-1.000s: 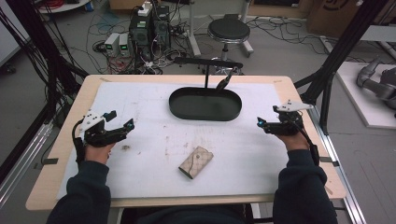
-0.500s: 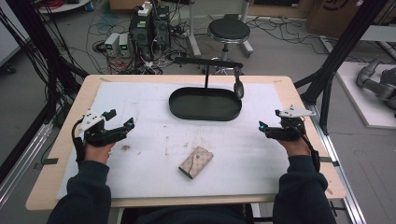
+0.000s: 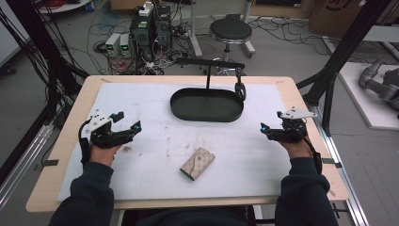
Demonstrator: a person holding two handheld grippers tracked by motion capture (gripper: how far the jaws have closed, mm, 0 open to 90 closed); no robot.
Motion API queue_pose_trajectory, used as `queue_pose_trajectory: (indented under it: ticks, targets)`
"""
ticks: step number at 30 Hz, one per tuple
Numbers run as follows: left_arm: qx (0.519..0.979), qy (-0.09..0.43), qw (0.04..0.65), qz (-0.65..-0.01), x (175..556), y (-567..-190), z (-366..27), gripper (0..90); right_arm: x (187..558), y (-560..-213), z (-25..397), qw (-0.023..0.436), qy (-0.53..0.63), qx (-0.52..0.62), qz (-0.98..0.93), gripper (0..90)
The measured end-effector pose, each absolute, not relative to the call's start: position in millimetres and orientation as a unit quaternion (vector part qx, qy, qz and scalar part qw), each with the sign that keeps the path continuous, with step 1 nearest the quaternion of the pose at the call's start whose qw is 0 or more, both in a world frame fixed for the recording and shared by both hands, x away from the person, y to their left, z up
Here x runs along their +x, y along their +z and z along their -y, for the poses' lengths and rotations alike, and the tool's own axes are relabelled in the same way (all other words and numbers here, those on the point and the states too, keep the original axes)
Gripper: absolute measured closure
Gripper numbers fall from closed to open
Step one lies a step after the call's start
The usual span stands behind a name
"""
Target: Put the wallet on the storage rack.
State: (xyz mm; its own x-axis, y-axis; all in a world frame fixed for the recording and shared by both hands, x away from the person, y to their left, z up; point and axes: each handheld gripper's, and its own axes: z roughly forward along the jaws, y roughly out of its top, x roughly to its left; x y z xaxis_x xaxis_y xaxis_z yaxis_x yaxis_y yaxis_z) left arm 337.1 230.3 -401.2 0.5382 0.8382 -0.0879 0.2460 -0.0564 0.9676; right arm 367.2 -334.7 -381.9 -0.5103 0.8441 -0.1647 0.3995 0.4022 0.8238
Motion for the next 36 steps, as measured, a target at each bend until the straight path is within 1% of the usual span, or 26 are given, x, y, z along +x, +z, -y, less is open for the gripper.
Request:
queue_pose_trajectory:
  ticks: [5, 13, 19, 20, 24, 27, 36]
  targets:
    - [0.703, 0.24, 0.555, -0.375, 334.8, -402.9, -205.1, 19.1, 365.7, -384.1, 335.2, 0.296, 0.373, 0.397, -0.785, 20.5]
    - [0.744, 0.207, 0.541, -0.335, 324.0, -407.9, -152.0, 19.1, 365.3, -385.7, 334.3, 0.297, 0.37, 0.395, -0.787, 20.5]
    - [0.777, 0.169, 0.522, -0.307, 321.7, -417.4, -116.9, 19.1, 365.4, -386.0, 333.7, 0.294, 0.371, 0.394, -0.788, 20.5]
    - [0.787, 0.158, 0.517, -0.298, 320.0, -421.2, -104.8, 19.2, 364.9, -385.8, 334.0, 0.293, 0.37, 0.395, -0.788, 20.5]
    - [0.797, 0.143, 0.511, -0.287, 317.5, -425.9, -89.4, 19.3, 364.6, -385.9, 333.0, 0.292, 0.37, 0.396, -0.788, 20.5]
    - [0.802, 0.139, 0.505, -0.287, 315.6, -429.4, -77.9, 18.9, 365.0, -386.6, 331.5, 0.292, 0.368, 0.393, -0.79, 20.5]
    - [0.825, 0.091, 0.47, -0.302, 313.4, -445.6, -54.5, 18.4, 366.0, -387.3, 331.1, 0.288, 0.366, 0.394, -0.792, 20.6]
